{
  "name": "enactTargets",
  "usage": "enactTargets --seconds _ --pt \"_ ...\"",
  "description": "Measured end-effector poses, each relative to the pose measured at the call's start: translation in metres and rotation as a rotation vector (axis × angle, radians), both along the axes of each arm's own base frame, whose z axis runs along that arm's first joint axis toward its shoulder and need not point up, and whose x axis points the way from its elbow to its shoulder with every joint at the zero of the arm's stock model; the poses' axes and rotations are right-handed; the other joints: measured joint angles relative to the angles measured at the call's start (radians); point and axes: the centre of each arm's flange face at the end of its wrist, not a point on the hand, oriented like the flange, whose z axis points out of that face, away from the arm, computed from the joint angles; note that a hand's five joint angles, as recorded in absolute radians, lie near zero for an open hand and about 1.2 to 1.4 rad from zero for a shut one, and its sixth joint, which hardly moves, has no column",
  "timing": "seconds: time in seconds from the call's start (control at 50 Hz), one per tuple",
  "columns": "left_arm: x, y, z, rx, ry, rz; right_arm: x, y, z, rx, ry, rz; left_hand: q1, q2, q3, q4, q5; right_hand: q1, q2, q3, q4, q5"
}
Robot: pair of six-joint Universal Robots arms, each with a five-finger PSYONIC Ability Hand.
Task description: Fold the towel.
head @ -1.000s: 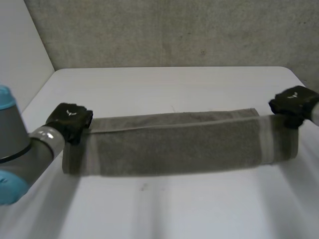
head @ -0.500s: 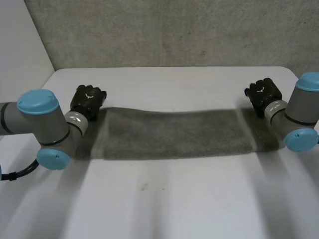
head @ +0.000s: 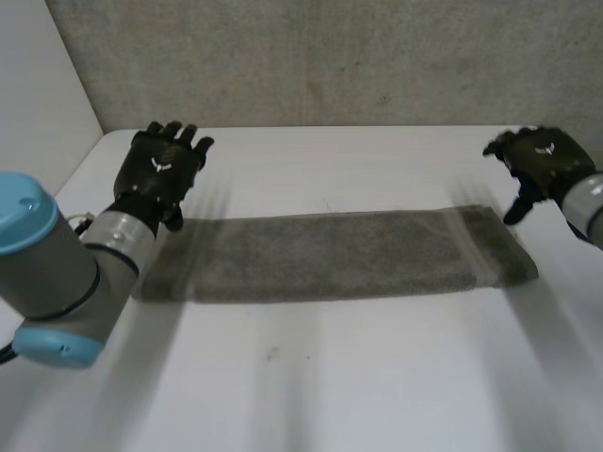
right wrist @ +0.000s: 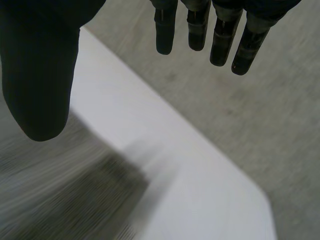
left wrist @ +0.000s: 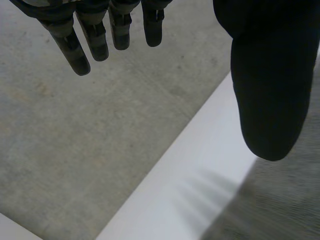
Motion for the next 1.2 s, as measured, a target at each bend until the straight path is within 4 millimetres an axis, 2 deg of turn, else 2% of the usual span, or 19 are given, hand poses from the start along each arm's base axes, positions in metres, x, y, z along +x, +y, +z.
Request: enactTargets --seconds 0.14,0.18,0.28,0.3,0.4,0.52,0.62,0.72,0.76,0.86,0.92,1.06,1.08,1.12,1.2 --pt "0.001 0.024 -0.009 0.056 0.01 -0.023 -0.023 0.018 -0.025 0.127 -0.001 0.022 0.0 0.0 0.0 -0.001 0.0 0.052 0.064 0.089 0.072 0.068" --pt "0.001 0.03 -0.012 0.083 0.032 -0.029 -0.03 0.023 -0.038 0.165 0.007 0.044 0.0 0.0 0.0 -0.001 0.0 0.158 0.147 0.192 0.171 0.151" --pt "0.001 0.033 -0.014 0.112 0.066 -0.029 -0.035 0.026 -0.053 0.194 0.019 0.076 0.0 -0.001 0.0 -0.001 0.0 0.247 0.247 0.281 0.26 0.229" --pt "0.001 0.033 -0.015 0.125 0.086 -0.029 -0.038 0.027 -0.065 0.206 0.03 0.098 0.0 -0.001 0.0 -0.001 0.0 0.295 0.301 0.326 0.306 0.272" --pt "0.001 0.032 -0.016 0.141 0.109 -0.027 -0.04 0.023 -0.08 0.212 0.04 0.112 0.0 -0.001 0.0 -0.001 0.0 0.316 0.327 0.357 0.336 0.304" --pt "0.001 0.032 -0.017 0.146 0.113 -0.027 -0.041 0.018 -0.089 0.2 0.049 0.109 0.0 -0.001 0.0 -0.001 0.0 0.375 0.378 0.407 0.386 0.348" --pt "0.001 0.032 -0.018 0.147 0.111 -0.027 -0.043 0.012 -0.094 0.172 0.058 0.103 0.0 -0.001 0.0 -0.001 0.0 0.508 0.518 0.54 0.519 0.476" --pt "0.001 0.032 -0.019 0.149 0.109 -0.027 -0.045 0.005 -0.098 0.135 0.069 0.093 0.0 -0.001 0.0 -0.001 0.0 0.786 0.857 0.873 0.856 0.788" --pt "0.001 0.032 -0.019 0.149 0.109 -0.028 -0.046 0.003 -0.098 0.125 0.073 0.086 0.0 -0.001 0.0 -0.001 0.0 0.792 0.925 0.951 0.936 0.836" --pt "0.001 0.032 -0.019 0.15 0.108 -0.028 -0.051 -0.004 -0.099 0.106 0.087 0.053 0.0 -0.001 0.0 -0.001 0.0 0.792 0.934 0.97 0.958 0.839" --pt "0.001 0.033 -0.02 0.152 0.108 -0.027 -0.063 -0.011 -0.098 0.095 0.102 -0.005 0.0 -0.001 0.0 -0.001 0.0 0.792 0.934 0.971 0.958 0.839" --pt "0.003 0.034 -0.021 0.156 0.106 -0.025 -0.115 -0.029 -0.087 0.068 0.133 -0.176 0.0 -0.001 0.0 -0.001 0.0 0.792 0.934 0.971 0.962 0.839" --pt "0.003 0.034 -0.021 0.157 0.106 -0.024 -0.133 -0.034 -0.082 0.055 0.144 -0.222 0.0 -0.001 0.0 -0.001 0.0 0.792 0.934 0.971 0.962 0.839" --pt "0.003 0.034 -0.021 0.158 0.105 -0.023 -0.151 -0.04 -0.074 0.038 0.161 -0.269 0.0 -0.001 0.0 -0.001 0.0 0.792 0.934 0.971 0.962 0.839" --pt "0.004 0.035 -0.021 0.159 0.105 -0.021 -0.172 -0.045 -0.061 0.013 0.187 -0.319 0.0 -0.001 0.0 -0.001 0.0 0.792 0.934 0.971 0.962 0.839"
